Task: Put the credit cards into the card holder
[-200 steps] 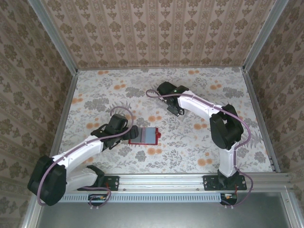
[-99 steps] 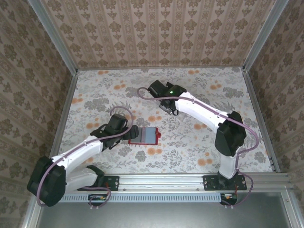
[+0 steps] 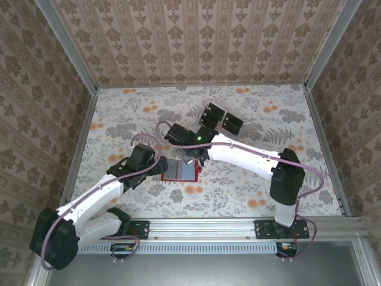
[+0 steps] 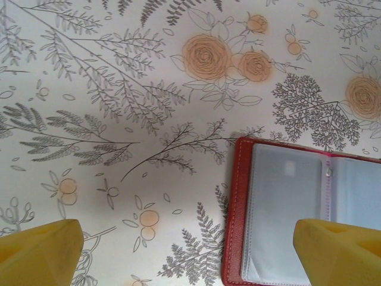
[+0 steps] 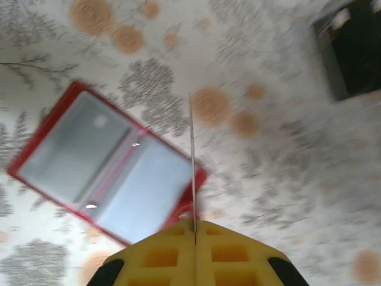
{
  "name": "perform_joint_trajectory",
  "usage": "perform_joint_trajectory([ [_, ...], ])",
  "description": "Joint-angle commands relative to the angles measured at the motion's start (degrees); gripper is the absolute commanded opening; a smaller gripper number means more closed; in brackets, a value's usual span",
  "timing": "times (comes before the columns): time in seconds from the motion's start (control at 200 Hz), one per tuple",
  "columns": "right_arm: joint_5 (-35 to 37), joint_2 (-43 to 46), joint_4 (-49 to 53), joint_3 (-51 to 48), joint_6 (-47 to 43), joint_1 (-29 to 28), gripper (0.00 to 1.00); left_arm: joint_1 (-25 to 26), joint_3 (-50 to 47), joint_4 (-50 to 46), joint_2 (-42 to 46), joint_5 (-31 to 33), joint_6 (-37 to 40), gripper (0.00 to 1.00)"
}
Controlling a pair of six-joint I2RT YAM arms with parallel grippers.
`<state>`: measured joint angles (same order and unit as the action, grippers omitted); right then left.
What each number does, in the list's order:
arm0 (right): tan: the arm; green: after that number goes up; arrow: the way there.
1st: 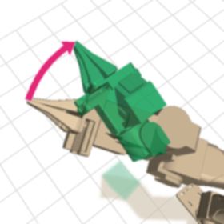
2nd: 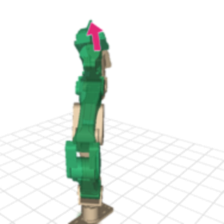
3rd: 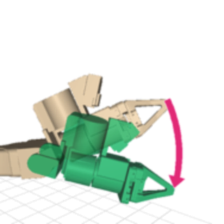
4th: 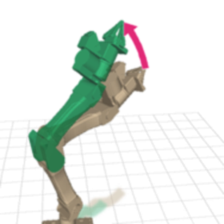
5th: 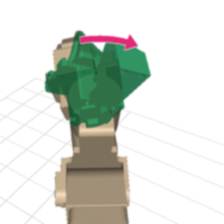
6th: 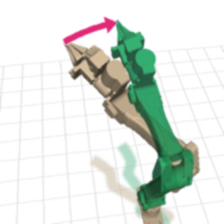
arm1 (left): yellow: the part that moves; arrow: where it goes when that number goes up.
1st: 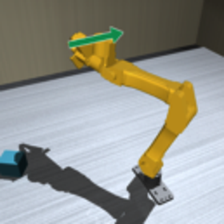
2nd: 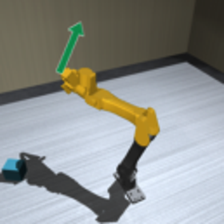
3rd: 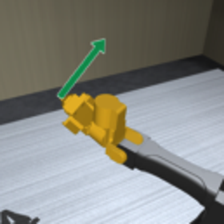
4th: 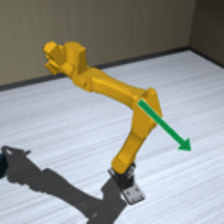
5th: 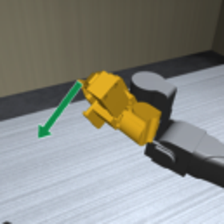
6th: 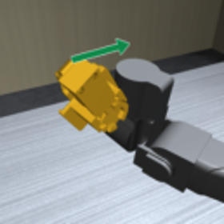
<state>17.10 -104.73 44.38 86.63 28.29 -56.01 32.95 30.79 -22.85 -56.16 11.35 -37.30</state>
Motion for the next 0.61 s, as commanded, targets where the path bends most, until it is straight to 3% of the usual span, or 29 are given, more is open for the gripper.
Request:
perform_joint_trajectory([
  [0.0,-7.38,2.87,-10.06,-6.45,14.44,0.46,0.0,-0.52,-0.87,-2.42,1.81,1.64,-1.1,1.0],
  [0.255,-10.85,4.3,-20.91,-14.77,24.3,0.46,0.0,-0.87,-1.53,-1.26,1.45,0.22,-0.85,1.0],
  [0.6,-12.31,4.0,-24.32,-16.38,27.31,0.46,0.0,-0.94,-2.03,-0.09,0.44,-0.72,-0.85,1.0],
])
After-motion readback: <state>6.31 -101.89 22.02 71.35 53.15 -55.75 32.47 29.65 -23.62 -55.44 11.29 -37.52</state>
